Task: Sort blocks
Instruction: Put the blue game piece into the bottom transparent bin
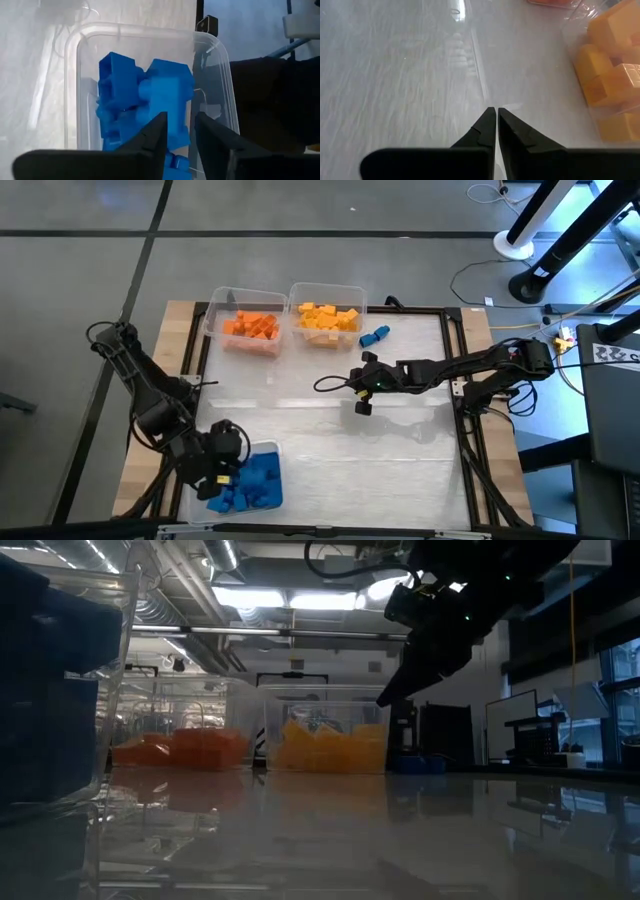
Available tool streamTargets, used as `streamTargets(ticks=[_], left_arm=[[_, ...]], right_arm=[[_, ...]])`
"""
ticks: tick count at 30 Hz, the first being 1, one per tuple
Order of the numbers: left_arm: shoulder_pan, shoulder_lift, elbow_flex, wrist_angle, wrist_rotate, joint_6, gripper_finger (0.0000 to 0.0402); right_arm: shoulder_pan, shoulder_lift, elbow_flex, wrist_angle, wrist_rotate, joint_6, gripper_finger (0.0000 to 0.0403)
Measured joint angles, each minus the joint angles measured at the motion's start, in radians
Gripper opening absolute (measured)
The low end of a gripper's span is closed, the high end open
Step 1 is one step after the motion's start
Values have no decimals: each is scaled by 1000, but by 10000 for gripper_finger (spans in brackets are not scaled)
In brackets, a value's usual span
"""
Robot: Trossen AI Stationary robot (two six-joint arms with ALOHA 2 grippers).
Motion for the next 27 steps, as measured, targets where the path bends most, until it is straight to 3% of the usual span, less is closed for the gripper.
streamTargets(ticks=[10, 14, 18, 24, 27], left_arm=[[2, 0, 0, 0, -8, 65, 101], [2, 0, 0, 1, -75, 84, 101], [4, 0, 0, 3, -161, 132, 101], [9, 1, 0, 6, -207, 194, 102], [9, 1, 0, 6, -253, 208, 102]], right_arm=[[0, 0, 0, 3, 7, 0, 21], [-18, -12, 0, -27, 25, -1, 21], [-79, -60, 0, -94, 26, 0, 21], [-204, -171, 0, -244, 38, -33, 21], [-261, -211, 0, -293, 119, -45, 21]])
